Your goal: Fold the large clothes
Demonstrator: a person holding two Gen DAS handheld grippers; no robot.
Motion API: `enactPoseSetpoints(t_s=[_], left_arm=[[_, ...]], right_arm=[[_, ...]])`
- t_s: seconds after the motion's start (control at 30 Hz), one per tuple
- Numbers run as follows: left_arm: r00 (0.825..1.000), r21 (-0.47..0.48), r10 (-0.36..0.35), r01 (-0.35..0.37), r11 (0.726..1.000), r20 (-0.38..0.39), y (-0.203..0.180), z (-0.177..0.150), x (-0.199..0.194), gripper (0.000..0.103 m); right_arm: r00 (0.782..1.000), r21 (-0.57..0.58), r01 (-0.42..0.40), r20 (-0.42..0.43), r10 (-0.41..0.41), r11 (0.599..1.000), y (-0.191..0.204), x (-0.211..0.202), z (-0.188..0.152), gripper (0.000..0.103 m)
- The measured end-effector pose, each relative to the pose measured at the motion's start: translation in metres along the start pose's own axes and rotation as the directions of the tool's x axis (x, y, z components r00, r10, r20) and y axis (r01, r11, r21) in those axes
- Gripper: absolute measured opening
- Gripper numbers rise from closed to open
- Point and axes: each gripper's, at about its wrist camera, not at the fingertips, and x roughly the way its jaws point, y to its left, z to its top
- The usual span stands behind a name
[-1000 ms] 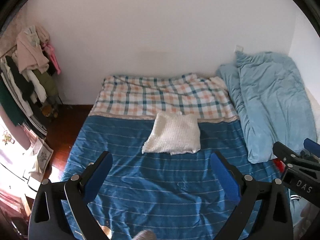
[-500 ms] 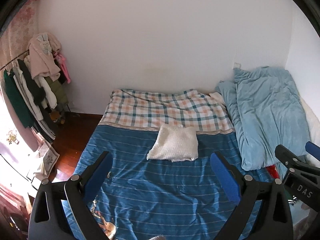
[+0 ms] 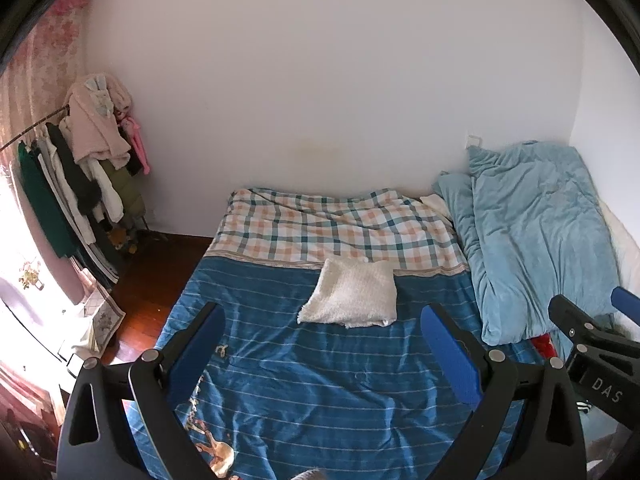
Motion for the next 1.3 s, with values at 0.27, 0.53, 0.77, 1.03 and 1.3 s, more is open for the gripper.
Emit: enactPoseSetpoints(t_s=[0.27,0.53,0.77,1.03,1.3], left_arm=[[1.000,-0.001,0.009,-0.009,1.000,0.006,0.000,0.000,-0.007,0.100],[1.000,0.001,0.010,-0.010,1.000,0.011,0.000,0.000,-0.007,0.100],[0.999,0.028,-0.002,0.001,1.000,0.035,0.002,0.002,-0.014,0.100],[0.999,0.032,-0.009,0.008,0.999,0.040,0.004,0.004,-0.016,0.101],[0.999,0.032,-0.013,0.012,0.999,0.042,0.005,0.005,-0.015,0.101]], right_arm=[[1.000,0.001,-0.004,0.004,0.004,1.000,0.000,-0.002,-0.001,0.100],[1.000,0.001,-0.005,0.009,0.005,1.000,-0.001,-0.005,-0.001,0.100],[0.999,-0.024,-0.045,0.010,0.045,0.999,0.006,-0.004,0.012,0.100],[0.999,-0.021,-0.042,0.022,0.043,0.999,0.012,-0.008,0.014,0.101],[0.999,-0.008,-0.034,0.034,0.034,0.999,0.013,-0.013,0.008,0.101]])
